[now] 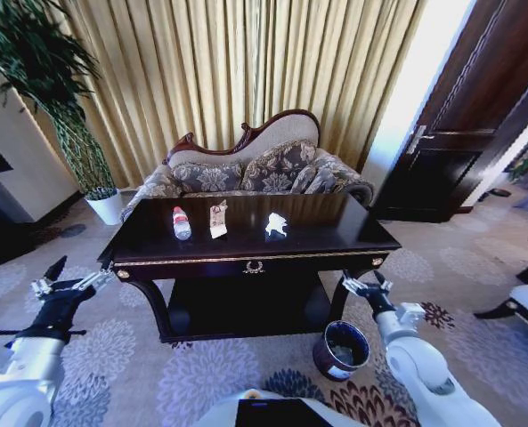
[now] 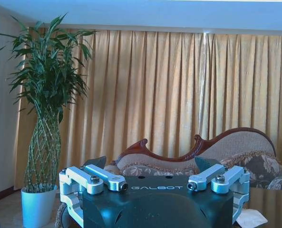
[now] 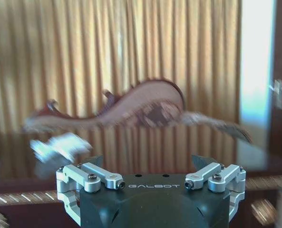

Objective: Move to the front of the table and place the trash on the table into the trash bin.

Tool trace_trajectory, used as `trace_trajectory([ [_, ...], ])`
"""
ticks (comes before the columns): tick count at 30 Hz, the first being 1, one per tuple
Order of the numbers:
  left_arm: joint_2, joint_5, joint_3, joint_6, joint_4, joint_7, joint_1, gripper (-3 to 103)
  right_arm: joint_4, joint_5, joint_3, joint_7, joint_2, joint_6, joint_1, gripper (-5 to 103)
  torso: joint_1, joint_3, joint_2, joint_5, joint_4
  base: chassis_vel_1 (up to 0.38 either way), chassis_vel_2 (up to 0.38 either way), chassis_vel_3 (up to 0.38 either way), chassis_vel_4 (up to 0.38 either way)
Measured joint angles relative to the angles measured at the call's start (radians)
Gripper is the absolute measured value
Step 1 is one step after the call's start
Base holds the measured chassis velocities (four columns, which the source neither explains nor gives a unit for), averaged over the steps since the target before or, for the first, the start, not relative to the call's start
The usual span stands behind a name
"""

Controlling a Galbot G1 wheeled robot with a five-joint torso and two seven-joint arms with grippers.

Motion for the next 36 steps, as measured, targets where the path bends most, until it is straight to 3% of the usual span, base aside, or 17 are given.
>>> trace_trajectory([
  [4, -0.009, -0.001, 0.0, 0.016, 0.0, -0.002, -0.003, 100, 0.146, -0.024, -0.005, 0.012, 0.001, -0.049, -0.003, 100, 0.0, 0.0, 0.0, 0.0002, 0.0001, 0.0, 0.0, 0.0, 0.0],
  [14, 0.009, 0.004, -0.016, 0.119, 0.0, -0.024, -0.014, 100, 0.179, -0.054, -0.017, 0.018, -0.008, -0.113, -0.002, 100, 0.0, 0.0, 0.0, 0.0004, 0.0, 0.0, 0.0, 0.0, 0.0],
  [36, 0.014, 0.005, -0.012, 0.112, 0.0, -0.026, -0.019, 100, 0.177, -0.052, -0.029, 0.018, -0.022, -0.12, 0.012, 100, 0.0, 0.0, 0.0, 0.0003, 0.0, -0.068, 0.071, 0.065, -0.067],
])
